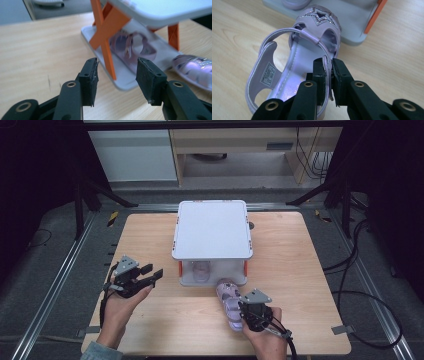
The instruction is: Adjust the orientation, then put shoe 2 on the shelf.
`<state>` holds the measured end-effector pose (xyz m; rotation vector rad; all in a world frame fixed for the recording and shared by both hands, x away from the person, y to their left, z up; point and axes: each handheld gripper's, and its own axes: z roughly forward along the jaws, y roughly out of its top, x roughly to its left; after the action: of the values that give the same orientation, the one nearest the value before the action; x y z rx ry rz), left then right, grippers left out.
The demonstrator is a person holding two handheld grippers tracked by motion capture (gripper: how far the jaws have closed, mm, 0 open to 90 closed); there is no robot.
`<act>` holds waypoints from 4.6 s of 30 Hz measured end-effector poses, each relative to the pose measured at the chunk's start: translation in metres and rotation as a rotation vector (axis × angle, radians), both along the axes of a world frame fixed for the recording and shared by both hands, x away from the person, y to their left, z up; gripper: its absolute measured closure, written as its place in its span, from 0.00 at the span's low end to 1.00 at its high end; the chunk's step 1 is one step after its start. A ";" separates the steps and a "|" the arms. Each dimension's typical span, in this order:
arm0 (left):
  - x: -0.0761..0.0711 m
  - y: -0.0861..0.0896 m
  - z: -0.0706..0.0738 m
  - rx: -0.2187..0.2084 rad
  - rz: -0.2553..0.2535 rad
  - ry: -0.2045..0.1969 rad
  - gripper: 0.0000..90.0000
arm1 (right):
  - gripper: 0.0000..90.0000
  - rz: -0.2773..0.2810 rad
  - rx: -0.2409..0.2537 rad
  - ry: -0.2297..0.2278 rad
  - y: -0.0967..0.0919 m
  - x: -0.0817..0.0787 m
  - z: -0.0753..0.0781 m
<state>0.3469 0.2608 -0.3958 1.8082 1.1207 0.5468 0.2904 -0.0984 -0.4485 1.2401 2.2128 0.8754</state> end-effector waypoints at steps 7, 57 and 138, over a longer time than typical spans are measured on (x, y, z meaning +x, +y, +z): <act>0.008 -0.008 0.026 -0.014 -0.042 -0.013 0.56 | 0.91 -0.024 0.014 -0.011 0.007 0.018 0.003; 0.058 -0.082 0.042 0.045 -0.136 0.001 0.58 | 0.91 -0.189 0.059 -0.090 0.037 0.084 -0.023; 0.060 -0.079 0.035 0.082 -0.076 0.014 0.98 | 1.00 -0.012 0.074 -0.059 0.044 0.041 -0.052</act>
<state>0.4066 0.1820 -0.3608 1.9197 1.0480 0.5432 0.3314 -0.0543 -0.5005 1.2431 2.1427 0.9842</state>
